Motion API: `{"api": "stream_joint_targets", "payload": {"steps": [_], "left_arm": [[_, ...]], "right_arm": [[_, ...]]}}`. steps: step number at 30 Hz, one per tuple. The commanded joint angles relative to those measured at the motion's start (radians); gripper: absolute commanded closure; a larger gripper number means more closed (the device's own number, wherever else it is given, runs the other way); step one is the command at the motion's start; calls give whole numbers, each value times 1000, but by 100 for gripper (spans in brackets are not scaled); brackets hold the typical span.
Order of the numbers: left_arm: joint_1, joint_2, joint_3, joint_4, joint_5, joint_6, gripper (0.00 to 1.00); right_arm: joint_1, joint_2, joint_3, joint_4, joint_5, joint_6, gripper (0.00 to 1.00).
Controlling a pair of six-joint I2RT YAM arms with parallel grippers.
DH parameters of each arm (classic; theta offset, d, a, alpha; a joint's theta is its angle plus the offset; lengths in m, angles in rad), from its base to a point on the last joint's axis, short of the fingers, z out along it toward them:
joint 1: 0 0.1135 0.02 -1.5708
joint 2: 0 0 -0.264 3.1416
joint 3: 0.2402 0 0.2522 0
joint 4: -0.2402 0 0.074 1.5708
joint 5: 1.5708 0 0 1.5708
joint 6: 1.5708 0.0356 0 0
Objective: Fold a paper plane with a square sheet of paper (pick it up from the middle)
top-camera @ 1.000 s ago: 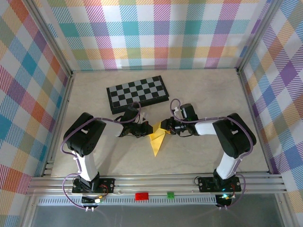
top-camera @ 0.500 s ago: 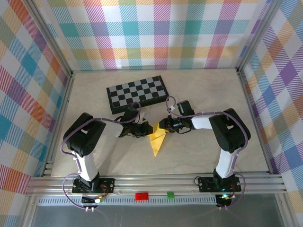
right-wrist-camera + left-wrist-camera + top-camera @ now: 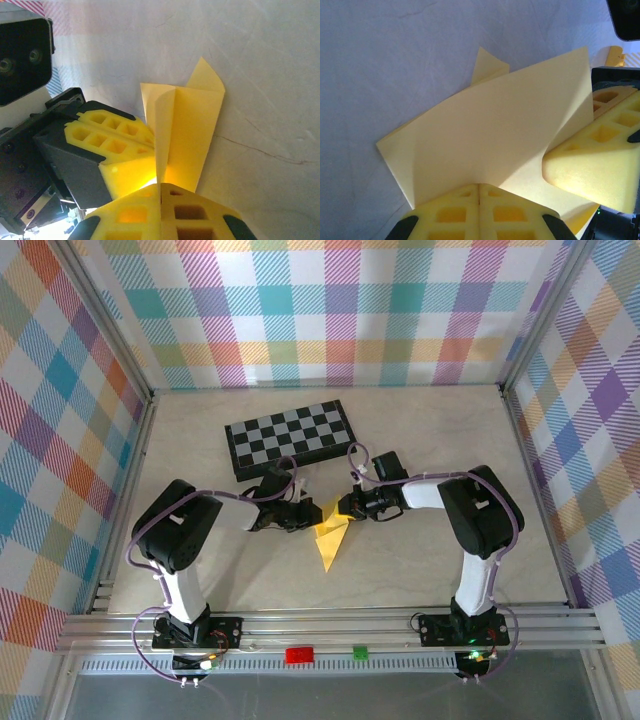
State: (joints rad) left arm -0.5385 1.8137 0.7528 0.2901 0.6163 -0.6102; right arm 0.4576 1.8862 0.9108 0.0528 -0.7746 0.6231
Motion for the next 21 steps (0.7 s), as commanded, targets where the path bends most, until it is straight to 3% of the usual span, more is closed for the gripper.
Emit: {"api": "stream_joint_targets", "payload": {"steps": [1, 7, 13, 17, 21], "left_arm": [[-2, -51, -39, -107, -29, 17, 90], [-2, -177, -54, -121, -87, 15, 75], [-3, -272, -89, -108, -128, 32, 72], [-27, -332, -112, -117, -162, 95, 71], [-104, -404, -150, -151, -273, 173, 68]], "right_arm": [[-4, -39, -15, -22, 1, 10, 100], [-4, -211, -168, 124, 137, 204, 100], [25, -398, -378, 309, 385, 474, 100], [92, -444, -403, 281, 501, 546, 100], [141, -448, -398, 266, 566, 587, 100]]}}
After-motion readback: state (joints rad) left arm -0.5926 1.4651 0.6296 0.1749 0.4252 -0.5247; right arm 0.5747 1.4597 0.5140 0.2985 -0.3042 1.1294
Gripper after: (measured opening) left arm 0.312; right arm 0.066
